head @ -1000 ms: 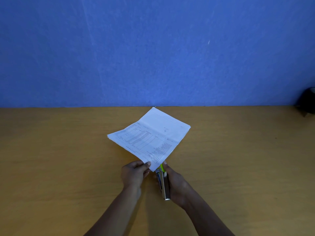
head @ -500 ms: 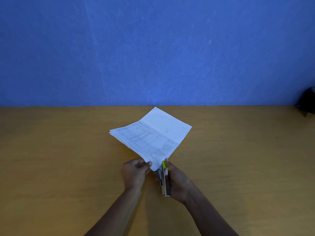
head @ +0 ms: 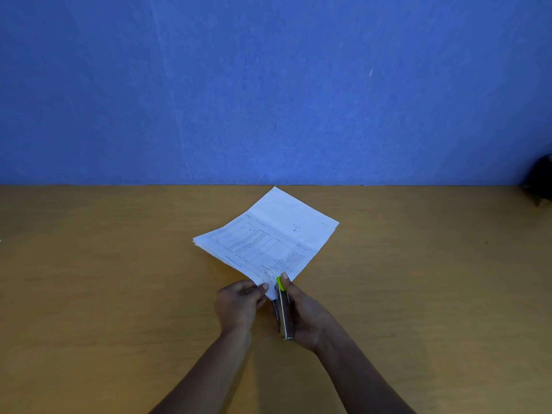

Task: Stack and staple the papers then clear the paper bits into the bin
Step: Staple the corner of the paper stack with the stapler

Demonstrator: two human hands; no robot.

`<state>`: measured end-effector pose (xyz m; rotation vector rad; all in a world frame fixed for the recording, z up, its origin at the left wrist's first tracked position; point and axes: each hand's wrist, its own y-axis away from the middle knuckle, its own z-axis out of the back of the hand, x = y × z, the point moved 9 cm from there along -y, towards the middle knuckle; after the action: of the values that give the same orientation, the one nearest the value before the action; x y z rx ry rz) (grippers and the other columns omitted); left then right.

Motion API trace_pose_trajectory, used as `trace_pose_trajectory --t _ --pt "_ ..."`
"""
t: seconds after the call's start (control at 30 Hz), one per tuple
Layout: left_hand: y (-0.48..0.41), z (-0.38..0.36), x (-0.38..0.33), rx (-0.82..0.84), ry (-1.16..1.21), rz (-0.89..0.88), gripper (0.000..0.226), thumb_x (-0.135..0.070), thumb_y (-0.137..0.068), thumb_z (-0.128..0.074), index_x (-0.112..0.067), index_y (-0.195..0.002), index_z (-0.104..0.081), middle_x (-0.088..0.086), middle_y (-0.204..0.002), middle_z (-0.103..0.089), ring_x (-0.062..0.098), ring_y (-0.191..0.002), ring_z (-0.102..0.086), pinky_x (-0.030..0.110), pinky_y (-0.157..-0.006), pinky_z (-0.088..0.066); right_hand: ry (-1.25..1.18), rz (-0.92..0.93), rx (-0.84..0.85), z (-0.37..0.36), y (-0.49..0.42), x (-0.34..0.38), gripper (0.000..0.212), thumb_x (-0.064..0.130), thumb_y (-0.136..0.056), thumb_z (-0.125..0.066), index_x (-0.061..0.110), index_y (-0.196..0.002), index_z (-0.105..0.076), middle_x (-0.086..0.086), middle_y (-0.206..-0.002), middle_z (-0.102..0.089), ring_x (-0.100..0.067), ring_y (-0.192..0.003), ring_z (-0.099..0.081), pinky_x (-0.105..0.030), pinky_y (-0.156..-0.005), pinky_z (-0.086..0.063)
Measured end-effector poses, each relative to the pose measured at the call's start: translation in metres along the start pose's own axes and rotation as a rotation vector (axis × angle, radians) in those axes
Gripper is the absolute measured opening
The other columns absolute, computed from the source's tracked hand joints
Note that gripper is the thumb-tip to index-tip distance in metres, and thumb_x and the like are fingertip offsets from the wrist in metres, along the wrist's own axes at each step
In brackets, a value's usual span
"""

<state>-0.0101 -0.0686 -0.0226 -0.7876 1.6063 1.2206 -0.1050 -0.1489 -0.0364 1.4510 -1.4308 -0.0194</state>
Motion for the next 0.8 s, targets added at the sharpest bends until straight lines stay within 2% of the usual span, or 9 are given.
trace_pose_trajectory --t 0.13,0.33,0.5,0.6,0.73,0.8 --pt "0.000 -0.001 0.006 0.000 0.050 0.060 0.009 0.004 -0.071 -0.073 0.002 -0.079 -0.068 0.008 -0.070 -0.067 0.017 -0.065 -0.064 0.015 -0.051 -0.053 -0.028 -0.006 0.018 -0.001 -0.001 -0.002 0.040 0.042 -0.087 -0.057 0.009 -0.108 -0.064 0.002 -0.071 -0.070 -0.007 -0.059 -0.065 -0.020 -0.053 -0.050" --pt "0.002 -0.003 0.012 -0.018 0.096 0.136 0.011 0.001 -0.072 -0.074 -0.007 -0.070 -0.067 0.006 -0.073 -0.068 0.015 -0.068 -0.064 0.014 -0.053 -0.052 -0.088 -0.004 0.055 -0.004 -0.004 -0.004 0.044 0.036 -0.088 -0.058 0.004 -0.118 -0.061 -0.003 -0.090 -0.073 -0.011 -0.078 -0.070 -0.022 -0.066 -0.056" --pt "0.003 -0.005 0.014 -0.035 0.121 0.177 0.014 0.000 -0.072 -0.073 -0.009 -0.066 -0.065 0.005 -0.070 -0.066 0.013 -0.066 -0.061 0.016 -0.053 -0.050 -0.084 0.020 0.076 -0.005 -0.001 -0.001 0.032 0.034 -0.090 -0.055 0.006 -0.103 -0.065 -0.001 -0.076 -0.075 -0.008 -0.070 -0.071 -0.020 -0.060 -0.055" --pt "0.003 -0.006 0.015 -0.038 0.123 0.184 0.014 0.000 -0.072 -0.073 -0.009 -0.066 -0.065 0.005 -0.069 -0.066 0.014 -0.065 -0.061 0.013 -0.048 -0.049 -0.070 0.042 0.052 -0.002 -0.005 0.000 0.031 0.032 -0.090 -0.056 0.005 -0.103 -0.065 0.000 -0.076 -0.075 -0.007 -0.070 -0.071 -0.019 -0.061 -0.054" --pt "0.003 -0.007 0.015 -0.038 0.138 0.186 0.011 0.002 -0.072 -0.073 -0.005 -0.068 -0.065 0.006 -0.068 -0.065 0.015 -0.064 -0.060 0.011 -0.046 -0.050 -0.084 0.061 0.026 -0.001 -0.008 -0.001 0.036 0.030 -0.090 -0.057 0.001 -0.109 -0.064 -0.007 -0.089 -0.073 -0.012 -0.077 -0.071 -0.020 -0.061 -0.056" --pt "0.003 -0.007 0.015 -0.034 0.135 0.192 0.007 0.002 -0.072 -0.073 -0.002 -0.073 -0.066 0.006 -0.068 -0.065 0.015 -0.064 -0.060 0.011 -0.046 -0.050 -0.076 0.070 -0.002 0.002 -0.010 -0.002 0.040 0.031 -0.088 -0.059 0.000 -0.112 -0.064 -0.011 -0.102 -0.071 -0.016 -0.089 -0.069 -0.023 -0.068 -0.055"
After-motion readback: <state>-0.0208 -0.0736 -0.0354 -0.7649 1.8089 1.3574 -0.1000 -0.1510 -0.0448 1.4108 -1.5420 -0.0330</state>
